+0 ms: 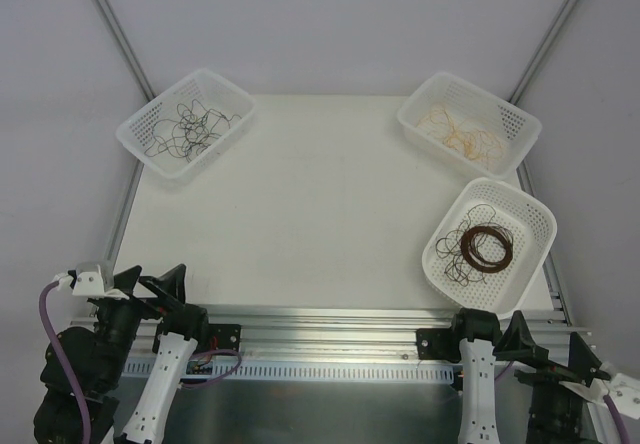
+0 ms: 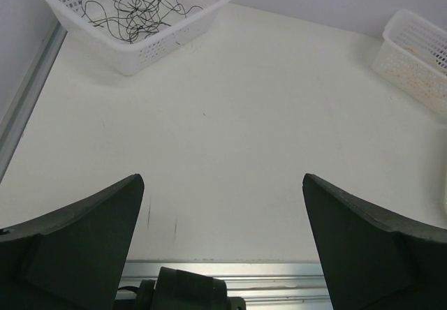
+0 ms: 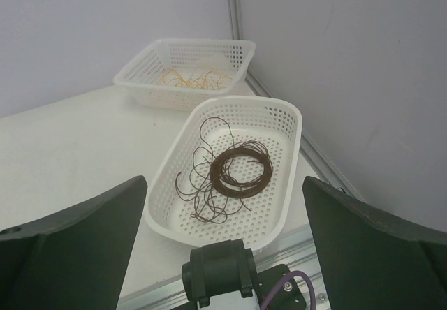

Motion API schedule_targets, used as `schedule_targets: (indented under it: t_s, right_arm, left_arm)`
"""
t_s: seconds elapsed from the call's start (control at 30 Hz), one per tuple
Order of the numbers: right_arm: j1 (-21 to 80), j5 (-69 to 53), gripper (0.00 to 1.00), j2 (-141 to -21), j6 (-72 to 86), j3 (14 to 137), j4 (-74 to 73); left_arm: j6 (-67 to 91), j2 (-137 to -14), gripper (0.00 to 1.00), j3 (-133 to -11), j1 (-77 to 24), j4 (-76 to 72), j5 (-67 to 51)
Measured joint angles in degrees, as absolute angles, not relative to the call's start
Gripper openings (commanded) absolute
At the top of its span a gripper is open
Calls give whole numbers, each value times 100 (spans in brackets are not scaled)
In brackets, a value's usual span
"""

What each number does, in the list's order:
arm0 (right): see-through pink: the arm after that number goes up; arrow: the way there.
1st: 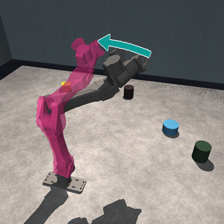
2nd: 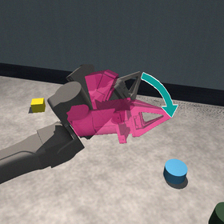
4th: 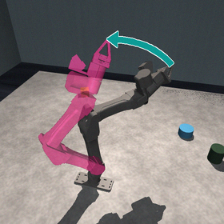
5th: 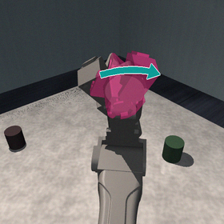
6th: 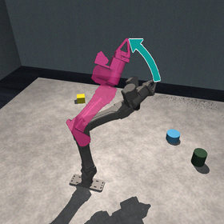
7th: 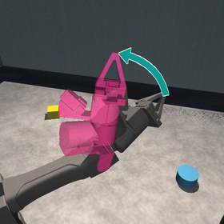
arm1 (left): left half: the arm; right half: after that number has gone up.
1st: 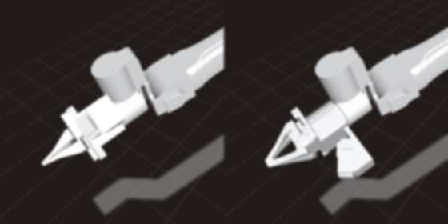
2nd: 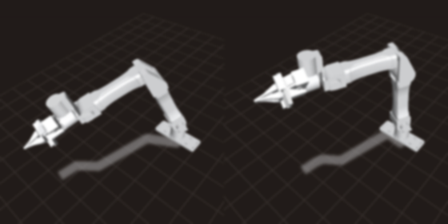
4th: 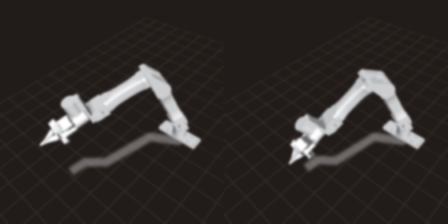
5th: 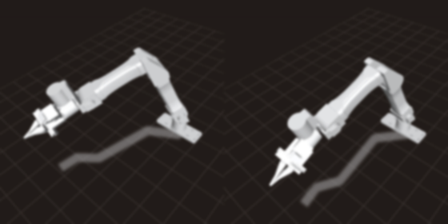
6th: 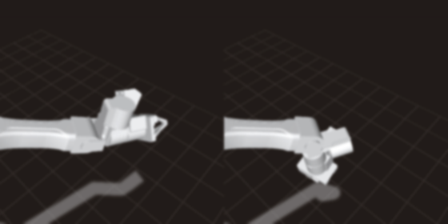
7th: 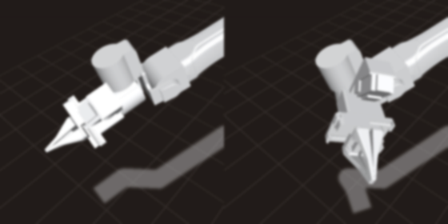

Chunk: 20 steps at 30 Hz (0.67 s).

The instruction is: Untangle the cables

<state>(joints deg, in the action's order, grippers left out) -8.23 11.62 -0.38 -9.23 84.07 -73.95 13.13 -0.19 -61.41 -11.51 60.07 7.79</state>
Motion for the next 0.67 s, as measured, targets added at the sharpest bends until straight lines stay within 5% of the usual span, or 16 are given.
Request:
schedule_targets:
  t_s: [0.67]
  right_arm:
    - [-801,1107,100,-38,-1022,8420,-7415]
  left_arm:
    - [1612,-19,99,-5972,-1151,6045,749]
